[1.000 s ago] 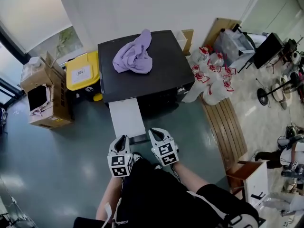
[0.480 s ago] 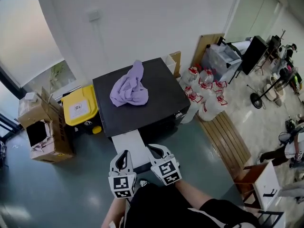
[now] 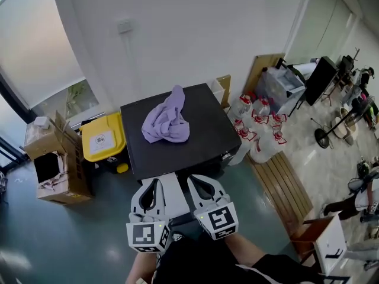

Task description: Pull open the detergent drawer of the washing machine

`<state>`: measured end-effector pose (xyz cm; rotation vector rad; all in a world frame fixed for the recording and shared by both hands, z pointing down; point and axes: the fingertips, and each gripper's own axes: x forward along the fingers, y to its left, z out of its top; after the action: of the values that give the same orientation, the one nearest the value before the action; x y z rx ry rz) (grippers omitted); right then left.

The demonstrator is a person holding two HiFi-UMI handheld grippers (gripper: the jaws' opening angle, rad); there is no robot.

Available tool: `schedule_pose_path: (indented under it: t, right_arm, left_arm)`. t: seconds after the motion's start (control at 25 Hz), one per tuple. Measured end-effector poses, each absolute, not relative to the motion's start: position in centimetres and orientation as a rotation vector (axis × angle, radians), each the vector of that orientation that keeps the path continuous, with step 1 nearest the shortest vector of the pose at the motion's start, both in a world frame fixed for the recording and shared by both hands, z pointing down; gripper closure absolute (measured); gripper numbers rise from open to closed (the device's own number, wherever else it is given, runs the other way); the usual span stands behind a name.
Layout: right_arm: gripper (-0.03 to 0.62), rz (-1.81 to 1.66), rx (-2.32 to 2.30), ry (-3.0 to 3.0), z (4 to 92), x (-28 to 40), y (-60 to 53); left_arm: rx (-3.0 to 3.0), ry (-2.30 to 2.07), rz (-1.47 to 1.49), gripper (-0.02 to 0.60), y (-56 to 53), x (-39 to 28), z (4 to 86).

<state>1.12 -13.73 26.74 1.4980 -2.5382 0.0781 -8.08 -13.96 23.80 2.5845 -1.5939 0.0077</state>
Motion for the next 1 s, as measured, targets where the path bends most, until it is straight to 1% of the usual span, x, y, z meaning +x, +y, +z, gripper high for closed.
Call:
schedule_pose_path:
  t: [0.32,0.56,1.0]
  right_arm:
    - [0.586,-0.086,1.506,-2.600,21.4,3.4,-14.1]
    - [0.586,-0.148,1.502,-2.630,19.9,3.8,-14.2]
    - [0.586,-0.183,1.547,-2.605,19.3,5.4,-14.7]
  left_arm:
    - [2.584,-1.695,-0.075,0.560,-13.3,-6.9,20.9]
    - [2.588,-1.737,-0.123,0.560,-12.7,-6.5,19.8]
    - [2.571,-1.835,-0.094,0.560,-12.5,-7.3,19.4]
